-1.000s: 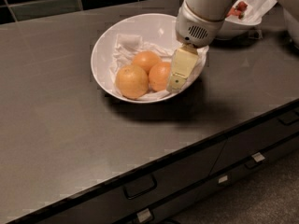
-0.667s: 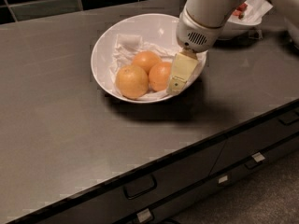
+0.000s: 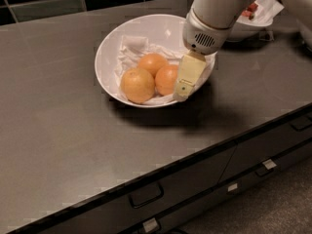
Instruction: Pick orange from white bowl
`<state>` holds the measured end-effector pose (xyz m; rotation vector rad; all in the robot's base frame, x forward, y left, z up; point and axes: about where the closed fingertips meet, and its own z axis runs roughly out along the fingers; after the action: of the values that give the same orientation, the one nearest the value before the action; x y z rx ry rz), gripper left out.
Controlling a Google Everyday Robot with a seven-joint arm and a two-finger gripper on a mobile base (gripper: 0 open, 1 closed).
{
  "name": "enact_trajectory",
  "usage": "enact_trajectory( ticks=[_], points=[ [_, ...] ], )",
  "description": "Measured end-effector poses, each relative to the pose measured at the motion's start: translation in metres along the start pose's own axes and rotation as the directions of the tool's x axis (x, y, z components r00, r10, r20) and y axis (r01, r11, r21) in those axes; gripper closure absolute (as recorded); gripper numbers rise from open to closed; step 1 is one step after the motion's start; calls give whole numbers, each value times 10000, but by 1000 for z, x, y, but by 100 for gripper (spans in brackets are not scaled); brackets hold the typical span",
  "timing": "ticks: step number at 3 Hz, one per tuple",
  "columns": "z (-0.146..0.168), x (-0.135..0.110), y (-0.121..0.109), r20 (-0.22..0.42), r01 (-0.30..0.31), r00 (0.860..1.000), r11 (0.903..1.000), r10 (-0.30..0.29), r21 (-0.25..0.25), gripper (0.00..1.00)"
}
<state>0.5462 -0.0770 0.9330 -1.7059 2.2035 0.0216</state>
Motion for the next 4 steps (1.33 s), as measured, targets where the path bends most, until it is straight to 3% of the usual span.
enact_trajectory(
  ticks=[1, 2, 3, 4],
  points=[
    [5, -8, -1, 74, 200, 9998, 9998, -199, -82, 0],
    [9, -14, -5, 255, 231, 9994, 9997, -229, -110, 16],
    [13, -16, -7, 434, 193, 9989, 9996, -184, -192, 19],
    [28, -17, -14, 483, 82, 9988, 9996, -69, -266, 30]
  ],
)
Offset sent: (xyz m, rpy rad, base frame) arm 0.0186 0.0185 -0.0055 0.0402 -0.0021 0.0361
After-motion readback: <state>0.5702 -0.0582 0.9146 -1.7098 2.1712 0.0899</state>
